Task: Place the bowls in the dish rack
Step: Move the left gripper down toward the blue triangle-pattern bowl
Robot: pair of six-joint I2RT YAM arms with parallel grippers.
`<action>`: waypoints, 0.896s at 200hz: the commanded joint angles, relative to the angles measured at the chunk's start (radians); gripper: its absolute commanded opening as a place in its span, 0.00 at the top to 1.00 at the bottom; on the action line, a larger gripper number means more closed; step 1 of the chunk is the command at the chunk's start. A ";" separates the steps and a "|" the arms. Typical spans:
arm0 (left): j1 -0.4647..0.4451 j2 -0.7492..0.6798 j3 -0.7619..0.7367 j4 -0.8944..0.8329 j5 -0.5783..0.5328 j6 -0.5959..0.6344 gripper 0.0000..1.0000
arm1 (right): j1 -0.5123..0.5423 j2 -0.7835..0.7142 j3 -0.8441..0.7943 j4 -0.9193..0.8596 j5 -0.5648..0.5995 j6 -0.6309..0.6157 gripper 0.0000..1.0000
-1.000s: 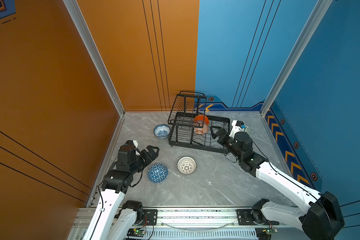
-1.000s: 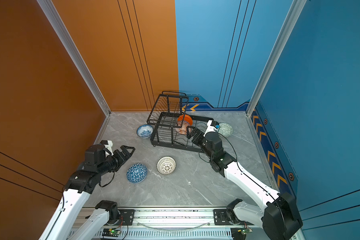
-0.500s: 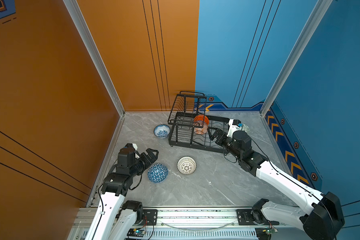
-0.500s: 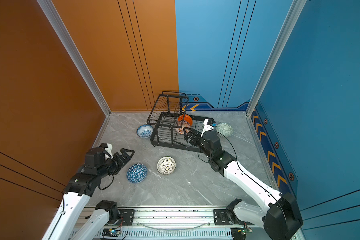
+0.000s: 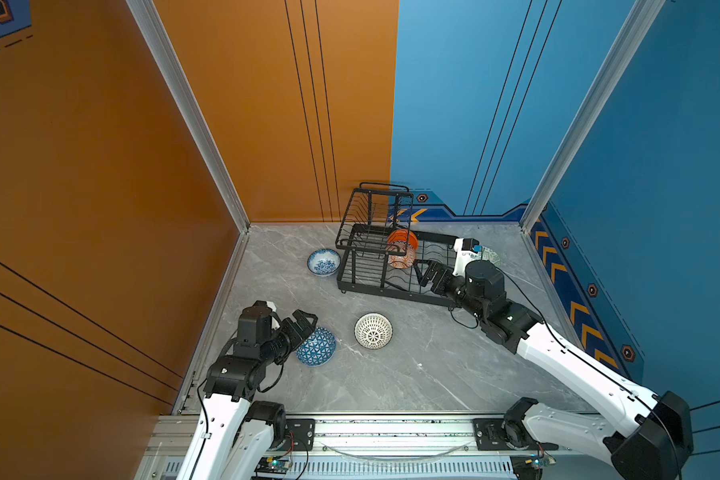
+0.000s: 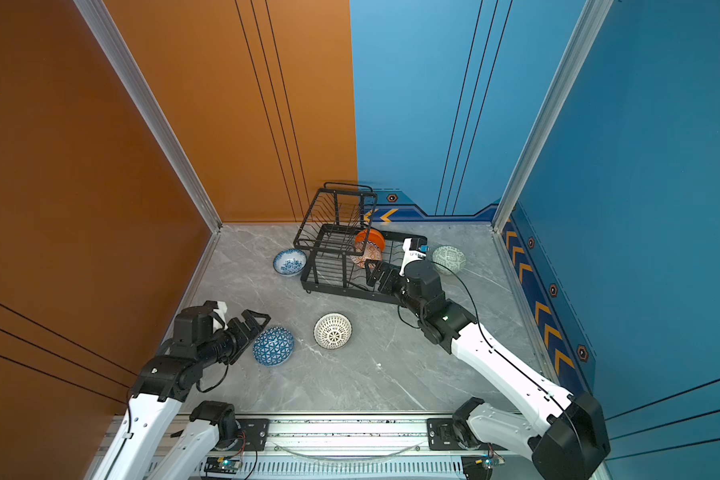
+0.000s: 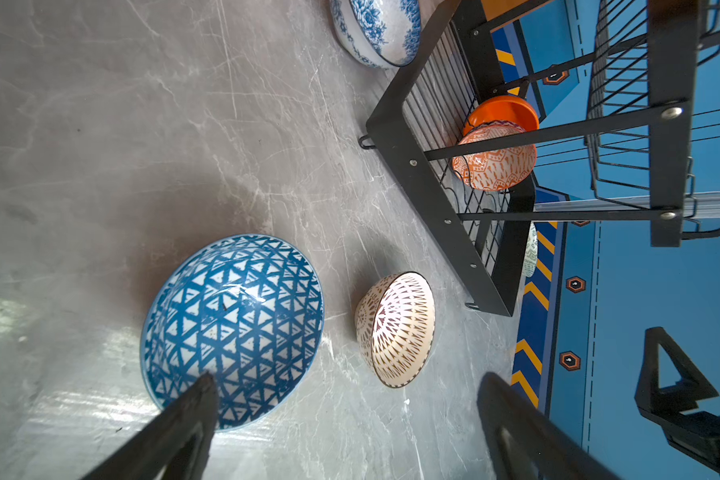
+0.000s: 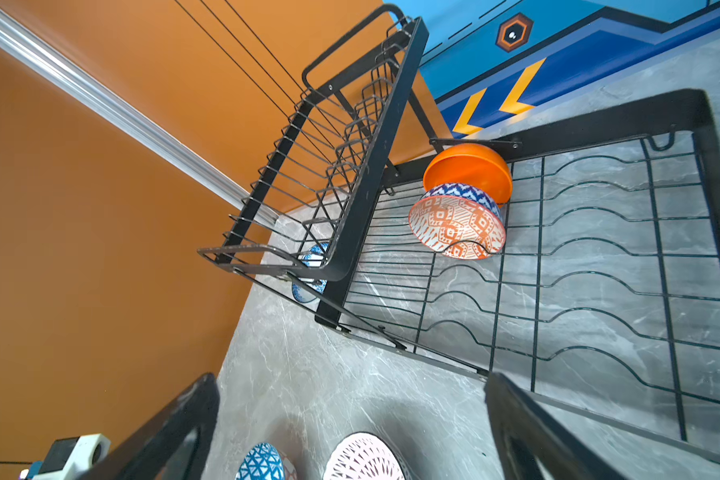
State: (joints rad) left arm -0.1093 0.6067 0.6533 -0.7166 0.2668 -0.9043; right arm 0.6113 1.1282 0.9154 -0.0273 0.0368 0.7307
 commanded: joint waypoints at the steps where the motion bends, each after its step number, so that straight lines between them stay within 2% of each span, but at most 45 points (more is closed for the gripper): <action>1: 0.013 0.003 -0.022 -0.056 0.015 0.031 0.02 | 0.009 0.009 0.049 -0.092 -0.003 -0.071 0.00; 55: 0.017 -0.009 -0.040 -0.102 0.007 0.072 0.02 | 0.012 0.017 0.094 -0.177 -0.005 -0.117 0.00; 116: 0.018 0.014 -0.064 -0.113 0.006 0.070 0.02 | 0.011 0.031 0.072 -0.169 -0.009 -0.133 0.00; 148: 0.017 -0.003 -0.109 -0.132 -0.082 0.006 0.02 | 0.000 0.027 0.060 -0.160 -0.024 -0.134 0.00; 179: 0.019 -0.034 -0.105 -0.150 -0.211 -0.019 0.02 | -0.005 0.016 0.036 -0.145 -0.026 -0.144 0.00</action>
State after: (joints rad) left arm -0.1028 0.5987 0.5449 -0.8261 0.1806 -0.8898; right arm 0.6151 1.1519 0.9783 -0.1734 0.0254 0.6167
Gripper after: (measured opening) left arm 0.980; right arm 0.999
